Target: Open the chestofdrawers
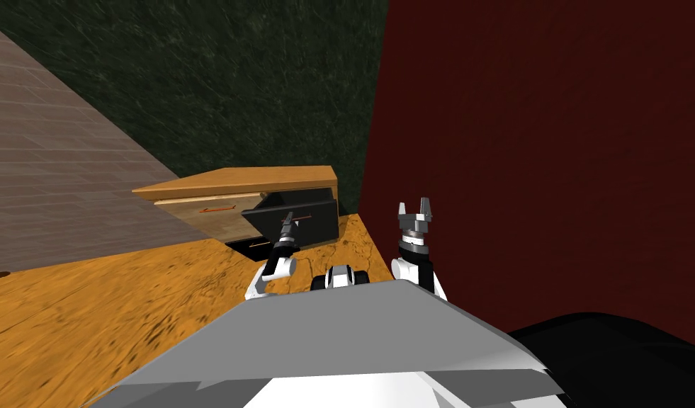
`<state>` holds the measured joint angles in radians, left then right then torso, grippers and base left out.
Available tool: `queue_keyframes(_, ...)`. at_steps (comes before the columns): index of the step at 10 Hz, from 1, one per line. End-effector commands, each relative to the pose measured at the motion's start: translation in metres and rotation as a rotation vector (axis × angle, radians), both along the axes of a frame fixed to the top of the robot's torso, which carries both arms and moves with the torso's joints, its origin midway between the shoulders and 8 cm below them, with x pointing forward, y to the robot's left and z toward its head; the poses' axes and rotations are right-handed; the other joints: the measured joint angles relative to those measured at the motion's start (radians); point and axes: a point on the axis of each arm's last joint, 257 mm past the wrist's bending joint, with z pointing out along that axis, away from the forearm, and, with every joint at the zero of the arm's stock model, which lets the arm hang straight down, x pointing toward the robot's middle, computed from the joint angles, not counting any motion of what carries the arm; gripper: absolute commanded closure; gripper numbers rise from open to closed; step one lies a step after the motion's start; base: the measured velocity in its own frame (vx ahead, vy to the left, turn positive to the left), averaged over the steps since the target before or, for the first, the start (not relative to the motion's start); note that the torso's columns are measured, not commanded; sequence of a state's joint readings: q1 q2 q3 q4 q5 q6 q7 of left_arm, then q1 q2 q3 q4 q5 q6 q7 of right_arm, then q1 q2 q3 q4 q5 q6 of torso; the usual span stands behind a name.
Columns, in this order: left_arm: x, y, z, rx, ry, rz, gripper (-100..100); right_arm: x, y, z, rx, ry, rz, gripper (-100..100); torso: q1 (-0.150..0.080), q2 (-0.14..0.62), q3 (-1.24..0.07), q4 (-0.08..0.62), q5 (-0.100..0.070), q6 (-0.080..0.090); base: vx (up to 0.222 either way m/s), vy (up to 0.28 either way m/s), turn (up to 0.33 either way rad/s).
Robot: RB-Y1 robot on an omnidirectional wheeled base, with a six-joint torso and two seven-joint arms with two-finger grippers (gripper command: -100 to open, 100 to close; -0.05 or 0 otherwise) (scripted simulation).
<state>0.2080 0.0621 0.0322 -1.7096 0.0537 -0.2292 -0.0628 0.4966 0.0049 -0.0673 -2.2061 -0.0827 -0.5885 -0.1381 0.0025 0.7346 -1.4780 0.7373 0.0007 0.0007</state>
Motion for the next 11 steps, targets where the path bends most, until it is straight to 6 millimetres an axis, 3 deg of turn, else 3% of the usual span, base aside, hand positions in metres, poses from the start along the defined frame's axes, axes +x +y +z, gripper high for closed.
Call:
queue_keyframes(1,0.020,0.009,0.000,0.005,0.000,-0.020,-100,0.000,0.000,0.000,0.000,0.000,0.000,0,-0.001,0.002,0.001,0.000,0.000,-0.001,-0.061,-0.058,0.014)
queue_keyframes(7,0.059,0.034,-0.002,0.009,0.019,-0.035,-100,0.000,0.000,0.000,0.000,0.000,0.000,0,-0.002,0.003,0.002,0.001,-0.001,-0.001,-0.055,-0.055,0.006)
queue_keyframes(10,0.085,0.067,0.015,0.003,0.007,-0.027,-100,0.000,0.000,0.000,0.000,0.000,0.000,0,-0.003,0.004,0.002,0.001,-0.001,-0.001,-0.088,-0.084,0.011)
queue_keyframes(11,0.094,0.069,0.018,0.012,0.009,-0.026,-100,0.000,0.000,0.000,0.000,0.000,0.000,0,-0.001,0.005,0.003,0.001,0.000,-0.001,-0.093,-0.060,0.006)
